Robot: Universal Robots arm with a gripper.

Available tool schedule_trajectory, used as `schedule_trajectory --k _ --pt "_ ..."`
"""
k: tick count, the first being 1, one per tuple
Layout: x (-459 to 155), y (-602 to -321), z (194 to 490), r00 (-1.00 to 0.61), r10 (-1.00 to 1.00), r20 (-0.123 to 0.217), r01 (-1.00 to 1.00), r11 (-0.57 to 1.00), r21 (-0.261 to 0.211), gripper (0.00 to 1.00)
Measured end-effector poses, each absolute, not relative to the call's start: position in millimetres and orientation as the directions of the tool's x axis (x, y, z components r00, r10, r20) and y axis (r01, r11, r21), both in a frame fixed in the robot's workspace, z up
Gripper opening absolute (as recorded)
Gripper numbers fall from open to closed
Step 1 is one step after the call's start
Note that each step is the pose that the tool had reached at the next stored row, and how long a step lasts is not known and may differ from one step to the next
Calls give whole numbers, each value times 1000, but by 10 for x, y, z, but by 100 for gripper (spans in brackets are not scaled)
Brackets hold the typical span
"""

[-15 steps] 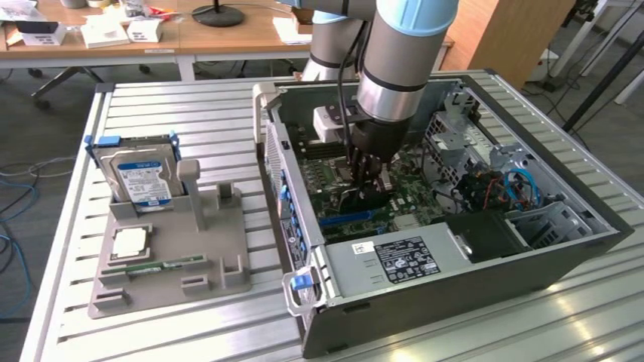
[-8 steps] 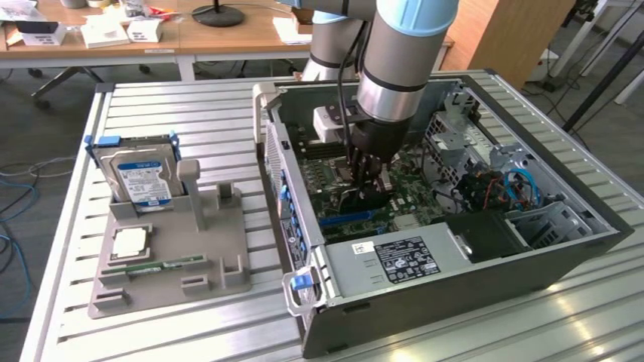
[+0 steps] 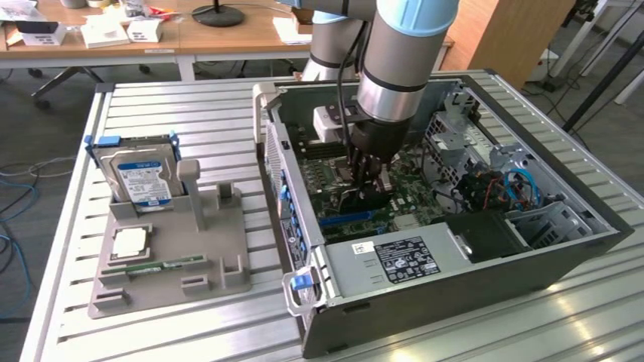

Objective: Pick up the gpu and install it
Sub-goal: 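Insert the gpu into the slot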

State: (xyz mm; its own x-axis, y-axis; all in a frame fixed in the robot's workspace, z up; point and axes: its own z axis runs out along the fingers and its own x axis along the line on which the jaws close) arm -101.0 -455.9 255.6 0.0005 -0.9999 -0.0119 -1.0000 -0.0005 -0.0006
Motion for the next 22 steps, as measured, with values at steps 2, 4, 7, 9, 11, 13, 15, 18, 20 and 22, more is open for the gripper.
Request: schedule_trajectory --k 2,4,7,9,11,13,15,18,20,22 --pt "-1010 -4559 2556 0 -1000 -12 -1000 0 -1 26" --pt "-1010 -4559 2556 0 -1000 -12 -1000 0 -1 26" --pt "-1010 -4559 2556 -3 -1000 -12 -1000 3 -1 26" --pt "-1010 -4559 2556 -5 -1000 -12 -1000 5 -1 26" --pt "-1010 -4559 2556 -5 -1000 -12 -1000 5 -1 26" --pt "-1010 -4561 2556 -5 -1000 -12 -1000 5 -1 26" --pt "-1010 -4566 2555 -5 -1000 -12 -1000 5 -1 26" --pt "-1010 -4566 2556 -5 -1000 -12 -1000 5 -1 26" --pt "-1010 -4566 2550 -5 -1000 -12 -1000 5 -1 26" --pt "-1010 -4566 2545 -5 -1000 -12 -1000 5 -1 26"
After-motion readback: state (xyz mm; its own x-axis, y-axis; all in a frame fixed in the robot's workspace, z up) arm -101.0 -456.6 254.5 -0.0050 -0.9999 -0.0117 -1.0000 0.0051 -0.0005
